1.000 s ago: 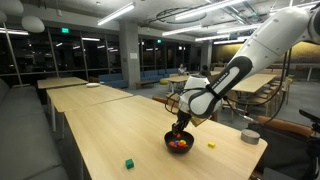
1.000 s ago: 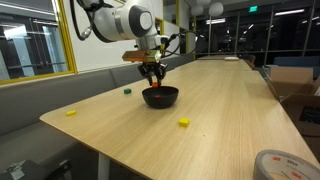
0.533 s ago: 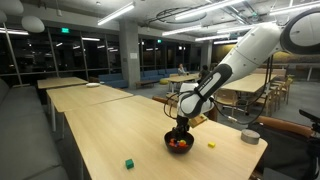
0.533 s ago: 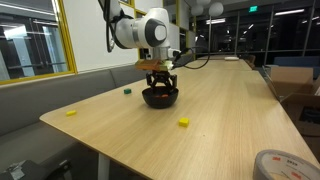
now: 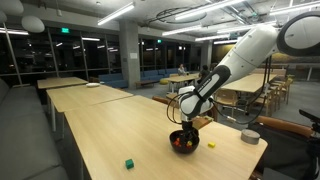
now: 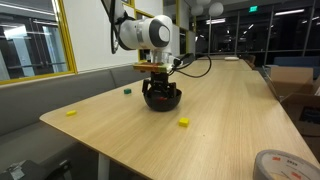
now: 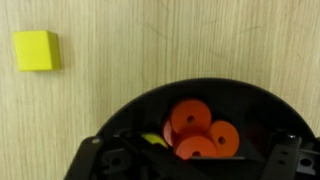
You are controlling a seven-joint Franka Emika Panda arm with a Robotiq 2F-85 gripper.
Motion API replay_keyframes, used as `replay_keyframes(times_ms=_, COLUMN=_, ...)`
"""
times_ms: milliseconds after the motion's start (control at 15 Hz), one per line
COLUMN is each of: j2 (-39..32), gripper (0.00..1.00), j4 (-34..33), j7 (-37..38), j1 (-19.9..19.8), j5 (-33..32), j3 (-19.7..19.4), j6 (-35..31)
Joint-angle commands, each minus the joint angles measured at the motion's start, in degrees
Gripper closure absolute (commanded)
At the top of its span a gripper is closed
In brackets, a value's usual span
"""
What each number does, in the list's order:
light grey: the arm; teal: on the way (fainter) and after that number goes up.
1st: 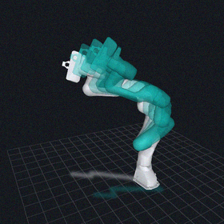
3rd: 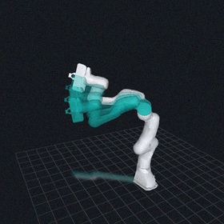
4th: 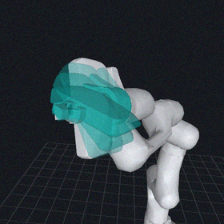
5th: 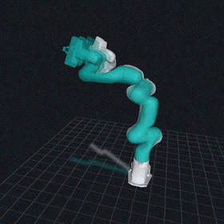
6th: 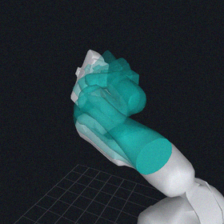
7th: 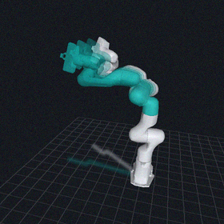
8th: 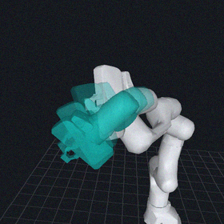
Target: Put the rings inside the black bowl
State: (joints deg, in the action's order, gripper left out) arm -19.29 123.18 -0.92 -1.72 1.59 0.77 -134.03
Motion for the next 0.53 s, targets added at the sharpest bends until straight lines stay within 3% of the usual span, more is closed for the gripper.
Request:
replay_keyframes(times_ms=0, j2=1.71, gripper=0.0, j4=0.87, j7=2.23, j1=1.46, j5=-1.51, j3=-0.47, j6=4.97)
replay_keyframes(times_ms=467, j2=3.54, gripper=0.0, j4=3.15, j7=1.79, j1=4.02, j5=-0.91, j3=1.52, j6=11.53)
